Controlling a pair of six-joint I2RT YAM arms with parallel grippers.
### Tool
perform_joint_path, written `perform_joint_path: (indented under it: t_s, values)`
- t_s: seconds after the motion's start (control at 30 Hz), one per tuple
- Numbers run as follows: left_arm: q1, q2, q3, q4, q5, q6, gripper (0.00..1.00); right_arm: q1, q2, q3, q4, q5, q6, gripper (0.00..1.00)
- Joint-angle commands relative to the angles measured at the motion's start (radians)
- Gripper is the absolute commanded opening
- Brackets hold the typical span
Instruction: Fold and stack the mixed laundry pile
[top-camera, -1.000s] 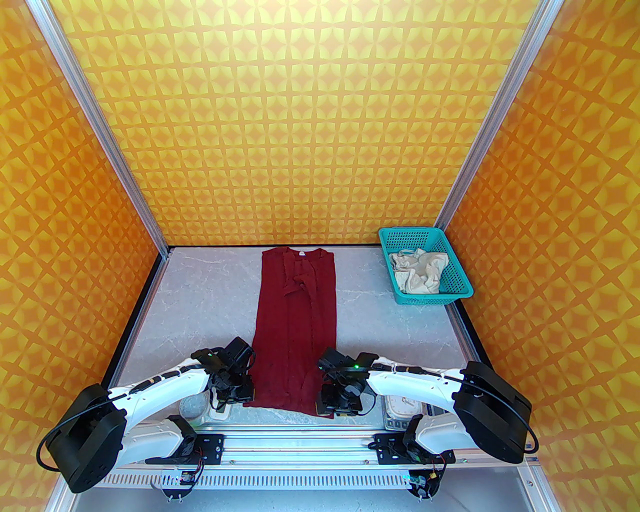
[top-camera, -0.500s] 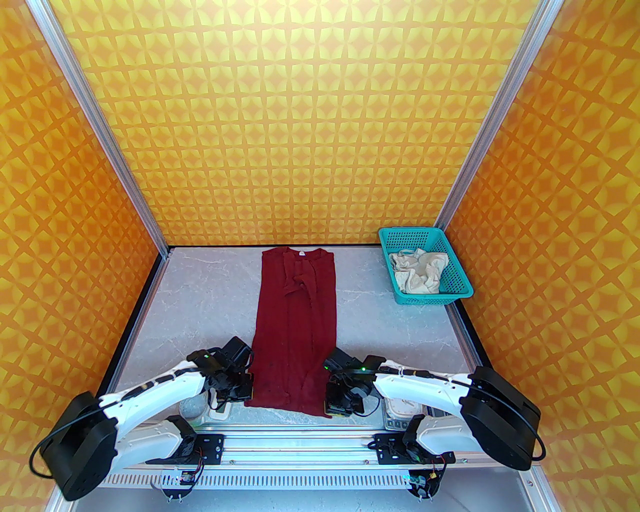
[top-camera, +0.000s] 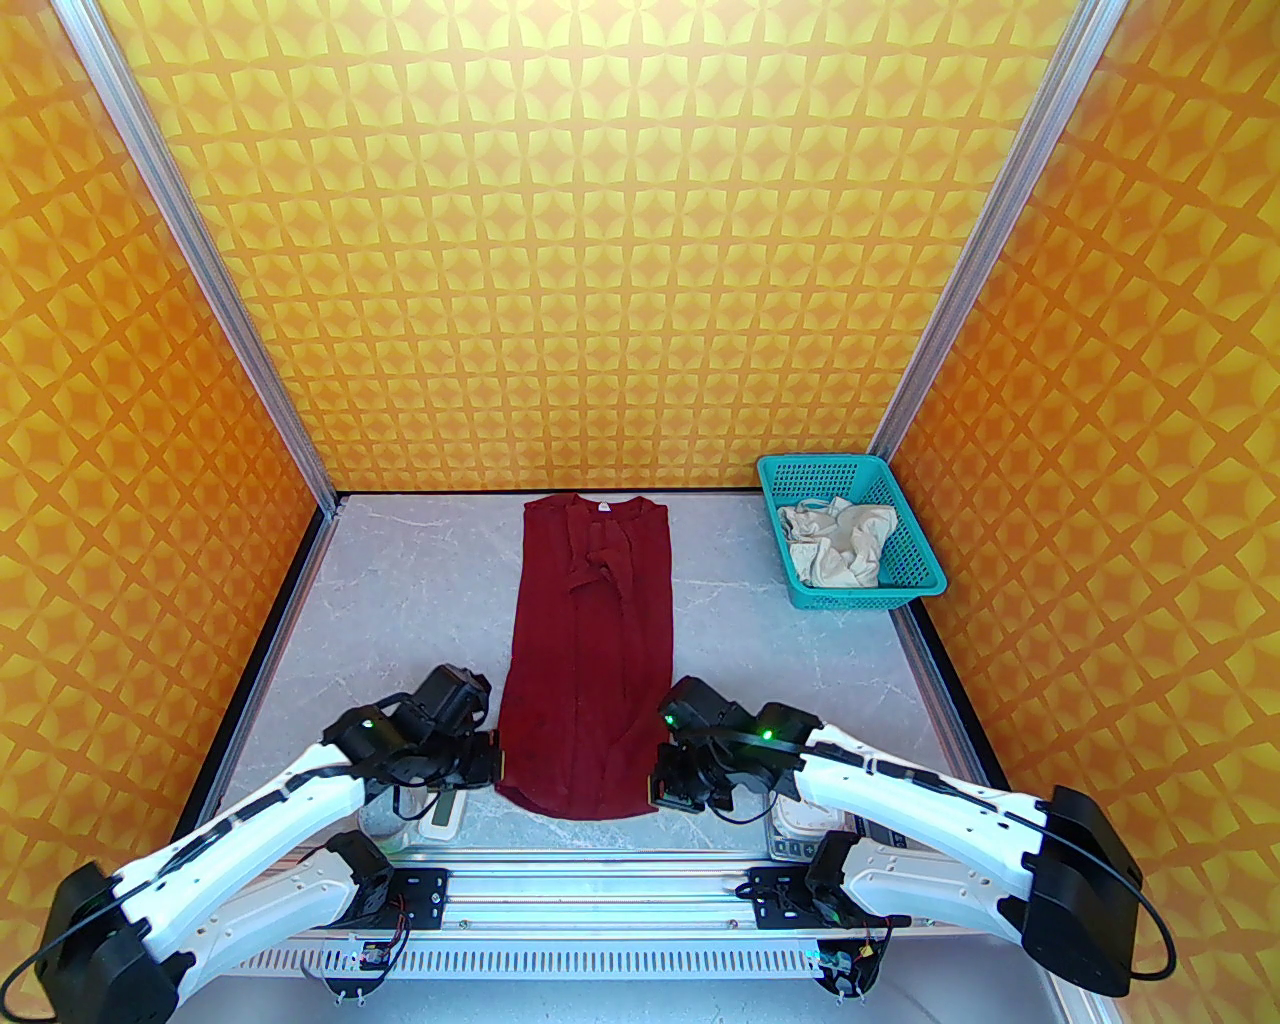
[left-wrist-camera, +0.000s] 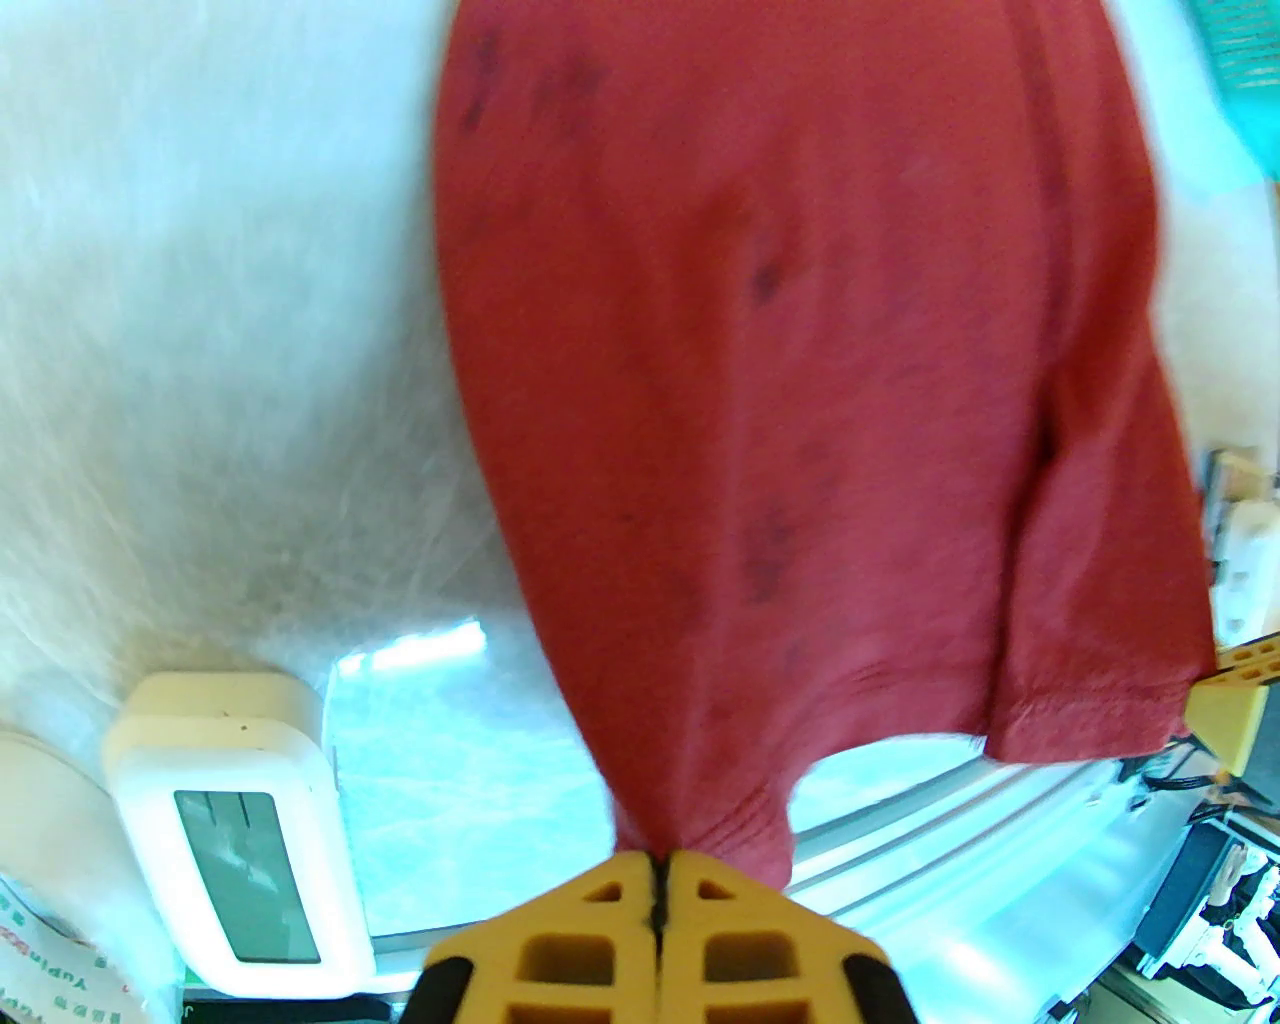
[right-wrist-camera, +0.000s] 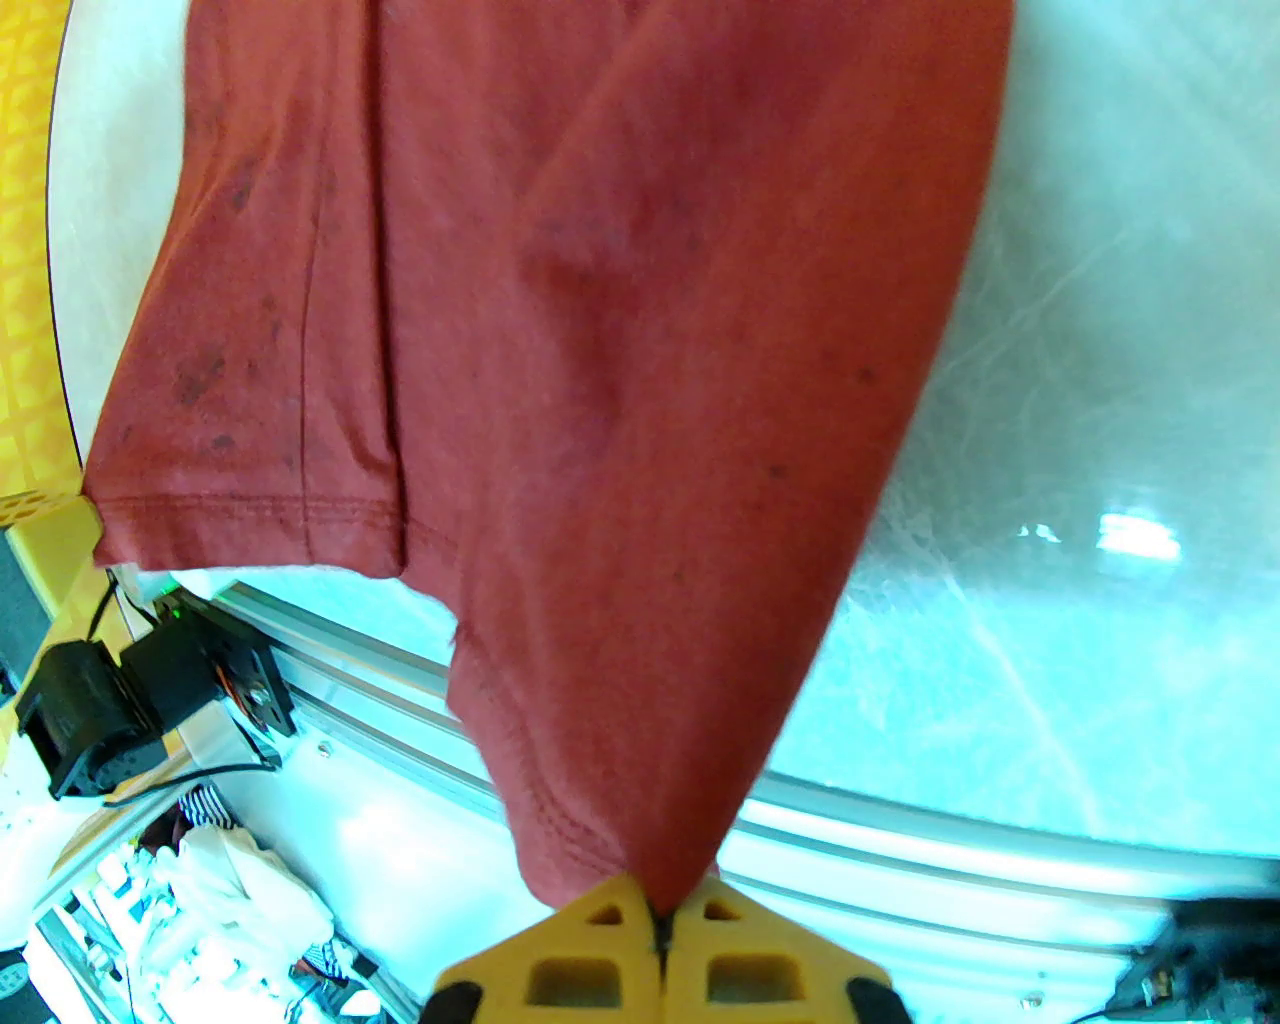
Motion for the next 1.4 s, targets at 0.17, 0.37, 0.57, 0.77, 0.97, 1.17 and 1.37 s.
perform_joint_path:
  t_s: [0.17, 0.37, 0.57, 0.77, 0.97, 1.17, 1.37]
  values:
    - [0.01, 0.046, 0.215, -0.024, -0.118, 0.015, 0.0, -0.13, 0.058, 0.298, -0.241, 0.168, -0.163, 0.0]
    - [0.136, 0.219, 0.378, 0.027, -0.125, 0.049, 0.0, -0.291, 0.212, 0.528, -0.268, 0.166, -0.324, 0.0]
    - [0.248, 0.447, 0.568, 0.162, -0.1, 0.114, 0.0, -0.451, 0.422, 0.72, -0.193, 0.107, -0.419, 0.0]
    - [0.333, 0.689, 0.696, 0.313, -0.048, 0.113, 0.0, -0.55, 0.647, 0.925, -0.159, 0.069, -0.468, 0.0]
    - [0.377, 0.917, 0.864, 0.413, 0.014, 0.13, 0.0, -0.609, 0.845, 1.055, -0.128, 0.029, -0.481, 0.0]
    - [0.419, 1.087, 0.975, 0.447, 0.079, 0.132, 0.0, -0.662, 0.997, 1.137, -0.068, -0.034, -0.48, 0.0]
    - [0.44, 1.228, 1.062, 0.438, 0.128, 0.133, 0.0, -0.702, 1.143, 1.219, -0.028, -0.103, -0.475, 0.13]
